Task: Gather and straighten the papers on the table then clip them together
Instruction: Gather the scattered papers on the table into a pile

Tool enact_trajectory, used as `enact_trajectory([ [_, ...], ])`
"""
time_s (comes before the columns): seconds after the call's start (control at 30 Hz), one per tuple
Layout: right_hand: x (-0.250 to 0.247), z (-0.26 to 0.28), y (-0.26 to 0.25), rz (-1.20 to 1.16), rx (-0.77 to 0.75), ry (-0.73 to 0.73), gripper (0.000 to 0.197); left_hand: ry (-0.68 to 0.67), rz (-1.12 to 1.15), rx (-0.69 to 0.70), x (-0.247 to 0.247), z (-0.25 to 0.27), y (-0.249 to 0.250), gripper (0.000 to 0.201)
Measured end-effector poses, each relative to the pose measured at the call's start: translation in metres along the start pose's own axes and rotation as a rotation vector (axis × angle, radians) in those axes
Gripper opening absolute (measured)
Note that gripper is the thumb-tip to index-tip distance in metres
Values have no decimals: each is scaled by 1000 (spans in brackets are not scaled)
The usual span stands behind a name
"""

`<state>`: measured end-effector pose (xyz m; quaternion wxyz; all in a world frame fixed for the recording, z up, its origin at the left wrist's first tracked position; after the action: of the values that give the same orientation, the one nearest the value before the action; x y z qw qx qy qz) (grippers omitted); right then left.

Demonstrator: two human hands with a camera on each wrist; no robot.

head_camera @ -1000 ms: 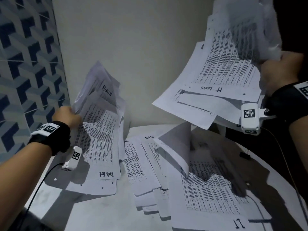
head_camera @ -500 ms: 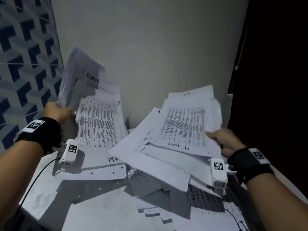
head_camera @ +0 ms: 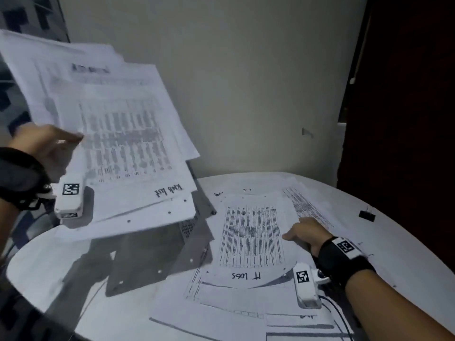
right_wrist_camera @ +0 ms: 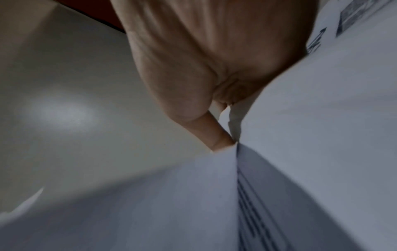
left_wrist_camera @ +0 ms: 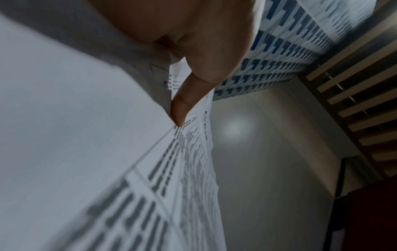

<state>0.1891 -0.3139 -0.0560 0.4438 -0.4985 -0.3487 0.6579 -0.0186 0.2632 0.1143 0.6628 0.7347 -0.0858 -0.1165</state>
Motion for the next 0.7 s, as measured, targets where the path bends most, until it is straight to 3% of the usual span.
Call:
enact_trajectory([
  [0.03,3,-1,0,-13,-1,-37,56,-106,-21,-67,15,47,10,38],
  [0.1,10,3,-1,2,22,-62,37,-287,-10,-154,46,104,10,13],
  [0.17,17,2,-1,-12,49,-71,24,-472,-47,-188,84,133,-18,20],
  [0.27,24,8,-3,-51,79,-63,23,-681,-184,-277,126,155,-66,47],
  [0.37,24,13,-5,-181,159,-51,9,-739,-297,-222,155,194,-97,29],
  [0.4,23,11,-4,-239,194,-92,16,-751,-338,-198,164,206,-106,31],
  [0.43,20,11,-2,-297,214,-112,37,-741,-380,-185,171,215,-114,29],
  [0.5,17,14,-4,-409,241,-195,69,-713,-433,-163,180,226,-124,12],
  [0.53,17,12,-4,-443,219,-251,68,-699,-431,-172,184,230,-129,6],
  [0.6,19,14,-3,-390,189,-295,42,-645,-404,-172,189,231,-136,5],
  [0.7,27,12,0,-127,127,-277,53,-623,-399,-192,194,233,-146,16],
])
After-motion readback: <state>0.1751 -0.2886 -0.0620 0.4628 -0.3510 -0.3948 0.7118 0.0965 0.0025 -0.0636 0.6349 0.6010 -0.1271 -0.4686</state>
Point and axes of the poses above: each hand's wrist, its own z-axis away from the middle knuckle, its own x-axis out of the palm, y = z × x, the point moved 1 cm from there along -z, towards the middle knuckle, and after that the axes turned 11 degrees about y, right-handed, at the moved point
